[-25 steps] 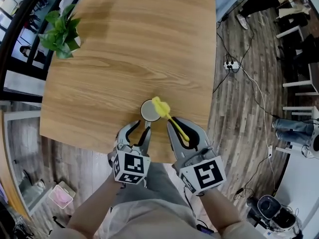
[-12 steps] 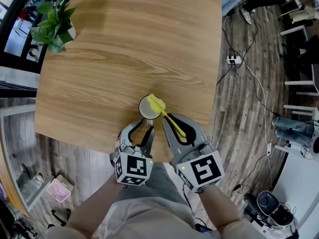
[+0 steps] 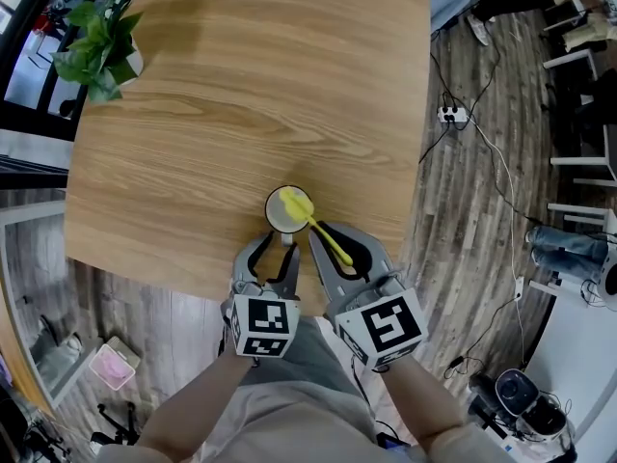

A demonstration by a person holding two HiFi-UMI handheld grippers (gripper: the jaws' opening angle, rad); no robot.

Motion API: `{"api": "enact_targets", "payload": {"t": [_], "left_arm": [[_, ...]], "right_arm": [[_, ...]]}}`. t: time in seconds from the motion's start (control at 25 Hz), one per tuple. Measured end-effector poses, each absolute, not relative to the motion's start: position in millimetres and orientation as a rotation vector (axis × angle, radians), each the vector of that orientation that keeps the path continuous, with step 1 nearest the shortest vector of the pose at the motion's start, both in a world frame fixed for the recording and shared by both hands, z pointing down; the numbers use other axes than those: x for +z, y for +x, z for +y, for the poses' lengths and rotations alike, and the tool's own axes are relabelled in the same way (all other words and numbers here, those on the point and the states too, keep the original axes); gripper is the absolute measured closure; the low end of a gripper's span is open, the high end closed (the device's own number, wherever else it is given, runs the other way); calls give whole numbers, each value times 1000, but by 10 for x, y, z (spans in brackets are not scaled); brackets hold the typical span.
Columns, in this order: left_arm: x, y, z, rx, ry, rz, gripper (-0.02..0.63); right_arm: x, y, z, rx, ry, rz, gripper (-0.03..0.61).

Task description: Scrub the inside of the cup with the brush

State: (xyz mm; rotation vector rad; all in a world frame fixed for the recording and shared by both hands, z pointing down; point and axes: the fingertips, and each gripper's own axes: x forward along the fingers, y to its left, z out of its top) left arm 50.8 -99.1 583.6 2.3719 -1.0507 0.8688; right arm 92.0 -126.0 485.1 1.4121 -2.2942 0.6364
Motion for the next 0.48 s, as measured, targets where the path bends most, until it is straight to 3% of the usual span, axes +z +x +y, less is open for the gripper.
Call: {"api": "enact_targets", "payload": {"t": [0.28, 0.4, 0.48], "left_arm": [[5791, 579, -1030, 913, 2474, -1060, 460], [5783, 603, -1047, 904, 2494, -1049, 517], [5786, 588, -1062, 901, 2501, -1047, 521]], "right_arm": [[5004, 904, -1239, 730, 1366, -2286, 548], [5051, 901, -1228, 758, 1363, -2274, 546], [5073, 881, -1218, 762, 1353, -2270, 546]]}}
